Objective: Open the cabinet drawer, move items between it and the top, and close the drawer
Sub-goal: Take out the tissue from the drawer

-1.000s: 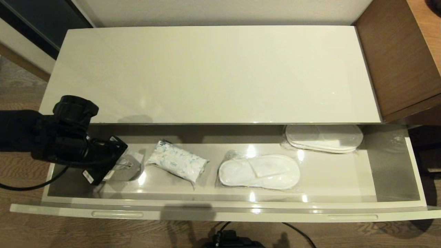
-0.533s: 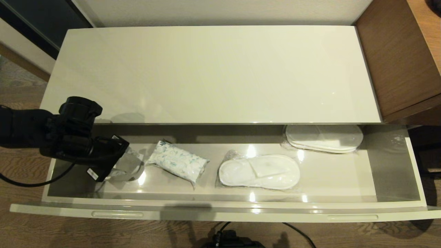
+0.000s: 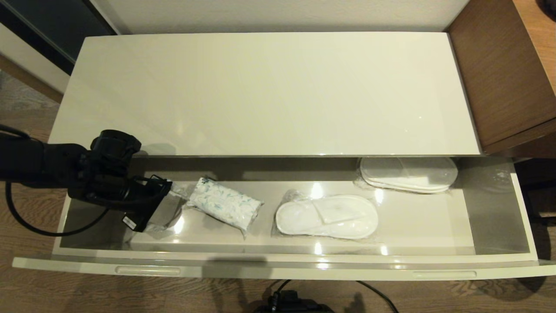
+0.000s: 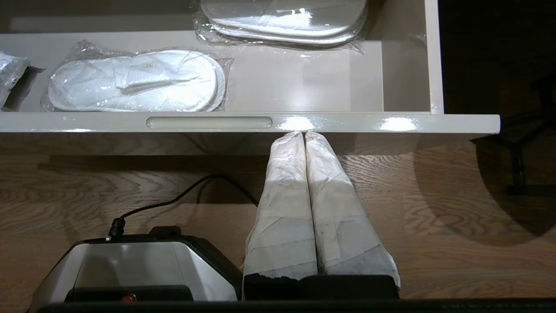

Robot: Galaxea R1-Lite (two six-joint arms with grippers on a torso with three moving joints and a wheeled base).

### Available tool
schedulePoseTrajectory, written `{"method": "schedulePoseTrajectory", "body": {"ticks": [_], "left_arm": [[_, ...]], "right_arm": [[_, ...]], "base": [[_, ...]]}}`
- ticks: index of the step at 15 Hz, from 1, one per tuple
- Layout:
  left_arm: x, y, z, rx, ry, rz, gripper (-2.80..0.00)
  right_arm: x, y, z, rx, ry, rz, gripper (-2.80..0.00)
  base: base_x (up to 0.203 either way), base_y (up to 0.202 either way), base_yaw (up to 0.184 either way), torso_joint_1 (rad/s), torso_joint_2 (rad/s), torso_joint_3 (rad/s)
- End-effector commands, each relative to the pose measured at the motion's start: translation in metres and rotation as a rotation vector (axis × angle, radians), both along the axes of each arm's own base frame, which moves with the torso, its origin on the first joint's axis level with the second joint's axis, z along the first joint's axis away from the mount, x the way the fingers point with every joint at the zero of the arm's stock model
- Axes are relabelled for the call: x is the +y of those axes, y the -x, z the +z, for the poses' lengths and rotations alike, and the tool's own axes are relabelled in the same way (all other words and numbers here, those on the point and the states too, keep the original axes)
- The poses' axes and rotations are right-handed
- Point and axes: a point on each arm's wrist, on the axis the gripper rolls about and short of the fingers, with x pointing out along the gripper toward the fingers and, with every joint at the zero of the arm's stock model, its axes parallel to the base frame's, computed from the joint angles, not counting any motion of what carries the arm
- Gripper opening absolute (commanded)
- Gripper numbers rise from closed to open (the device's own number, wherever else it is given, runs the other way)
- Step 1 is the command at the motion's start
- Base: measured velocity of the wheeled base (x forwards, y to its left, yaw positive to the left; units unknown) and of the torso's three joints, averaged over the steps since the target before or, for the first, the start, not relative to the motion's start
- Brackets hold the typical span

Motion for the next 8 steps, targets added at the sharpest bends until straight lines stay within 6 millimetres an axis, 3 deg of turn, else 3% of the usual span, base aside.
{"method": "schedulePoseTrajectory", "body": {"ticks": [1, 8], "left_arm": [[-0.0025, -0.0031, 0.0011, -0.021, 0.01, -0.007, 0.0], [-0.0067, -0.0101, 0.002, -0.061, 0.018, -0.027, 0.0]], "right_arm": [[0.0, -0.0002, -0.0004, 0.003, 0.001, -0.001, -2.8], [0.0, -0.0002, -0.0004, 0.003, 0.0, -0.001, -2.8]], "base": [[0.0, 0.0, 0.0, 0.0, 0.0, 0.0], [0.0, 0.0, 0.0, 0.0, 0.0, 0.0]]}}
